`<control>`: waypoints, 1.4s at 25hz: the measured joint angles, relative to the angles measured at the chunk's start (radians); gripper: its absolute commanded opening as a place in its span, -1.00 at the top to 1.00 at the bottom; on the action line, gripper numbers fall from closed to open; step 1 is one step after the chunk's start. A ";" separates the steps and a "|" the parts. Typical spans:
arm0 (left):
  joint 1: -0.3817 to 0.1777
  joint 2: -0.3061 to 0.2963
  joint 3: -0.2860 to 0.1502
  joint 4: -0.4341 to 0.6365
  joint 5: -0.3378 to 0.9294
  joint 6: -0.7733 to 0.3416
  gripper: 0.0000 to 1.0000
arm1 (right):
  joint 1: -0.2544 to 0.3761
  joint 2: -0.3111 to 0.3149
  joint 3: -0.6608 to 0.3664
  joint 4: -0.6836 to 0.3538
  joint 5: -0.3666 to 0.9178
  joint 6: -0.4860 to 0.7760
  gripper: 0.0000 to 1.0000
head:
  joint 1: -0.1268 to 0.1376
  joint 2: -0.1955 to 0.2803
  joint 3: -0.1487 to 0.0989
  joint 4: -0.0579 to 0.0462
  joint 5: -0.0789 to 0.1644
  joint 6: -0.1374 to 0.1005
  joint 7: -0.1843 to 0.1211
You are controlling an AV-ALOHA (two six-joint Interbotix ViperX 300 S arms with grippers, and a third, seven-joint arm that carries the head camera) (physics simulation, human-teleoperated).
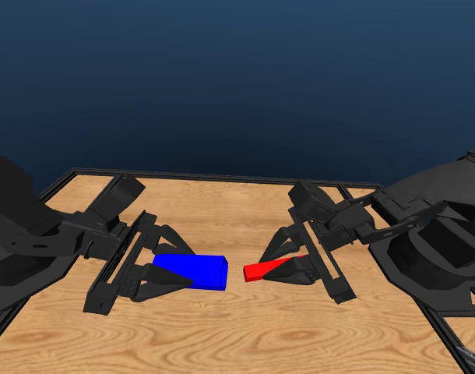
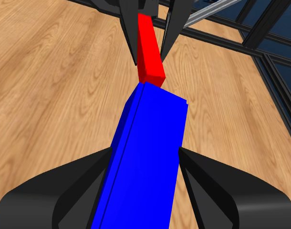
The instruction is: Insert peg into socket
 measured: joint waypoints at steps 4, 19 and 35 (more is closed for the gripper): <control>-0.003 0.001 -0.011 -0.026 0.000 0.038 1.00 | 0.028 -0.025 -0.076 -0.070 0.109 0.042 1.00 | 0.004 -0.002 0.003 0.001 0.006 0.003 0.003; -0.036 0.015 -0.041 -0.076 -0.054 0.114 1.00 | 0.020 0.017 -0.181 -0.180 0.212 0.141 1.00 | 0.007 -0.010 0.009 0.002 0.017 0.005 0.002; -0.073 0.033 -0.031 -0.127 -0.081 0.144 1.00 | 0.019 0.167 -0.246 -0.064 0.086 0.101 1.00 | 0.020 -0.010 0.009 0.003 0.009 -0.005 -0.002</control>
